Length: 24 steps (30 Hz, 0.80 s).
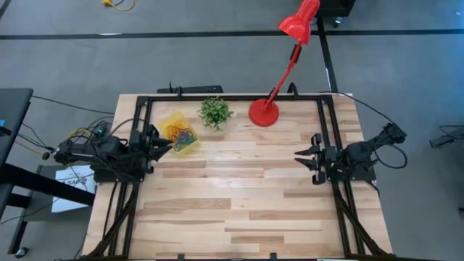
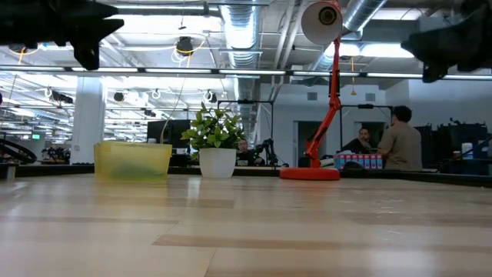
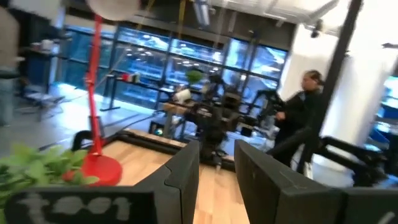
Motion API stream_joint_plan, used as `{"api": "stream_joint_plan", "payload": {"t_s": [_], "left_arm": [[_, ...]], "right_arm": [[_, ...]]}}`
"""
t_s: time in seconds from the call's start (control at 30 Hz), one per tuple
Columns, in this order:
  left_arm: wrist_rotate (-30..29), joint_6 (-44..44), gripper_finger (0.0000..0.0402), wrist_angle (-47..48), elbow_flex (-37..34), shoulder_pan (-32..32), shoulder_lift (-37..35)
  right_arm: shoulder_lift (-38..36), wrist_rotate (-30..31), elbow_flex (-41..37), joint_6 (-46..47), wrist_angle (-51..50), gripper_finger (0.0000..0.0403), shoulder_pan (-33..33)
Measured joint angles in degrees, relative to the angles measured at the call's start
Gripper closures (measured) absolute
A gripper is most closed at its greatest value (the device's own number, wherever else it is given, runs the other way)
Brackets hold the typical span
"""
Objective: Pick and place items into bin
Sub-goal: Return to Home Position
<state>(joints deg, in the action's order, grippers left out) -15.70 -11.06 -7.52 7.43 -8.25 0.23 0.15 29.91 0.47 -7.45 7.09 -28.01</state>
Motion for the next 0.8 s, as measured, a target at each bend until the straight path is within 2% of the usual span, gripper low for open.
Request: {"api": "stream_joint_plan", "payload": {"t_s": [0.13, 0.27, 0.8], "left_arm": [[4.63, 1.85, 0.0310, -7.17, -4.22, -0.02, 0.01], [6.90, 2.16, 0.0310, -7.54, -6.08, -0.02, 0.02], [6.93, -0.27, 0.0310, 5.20, -6.53, -0.02, 1.28]], "right_arm": [[0.13, 0.14, 0.00, 2.07, -1.24, 0.0320, 1.63], [0.17, 0.15, -0.02, 2.09, -2.79, 0.0320, 2.78], [0.19, 0.16, -0.09, 0.43, -2.78, 0.0320, 3.04]]}}
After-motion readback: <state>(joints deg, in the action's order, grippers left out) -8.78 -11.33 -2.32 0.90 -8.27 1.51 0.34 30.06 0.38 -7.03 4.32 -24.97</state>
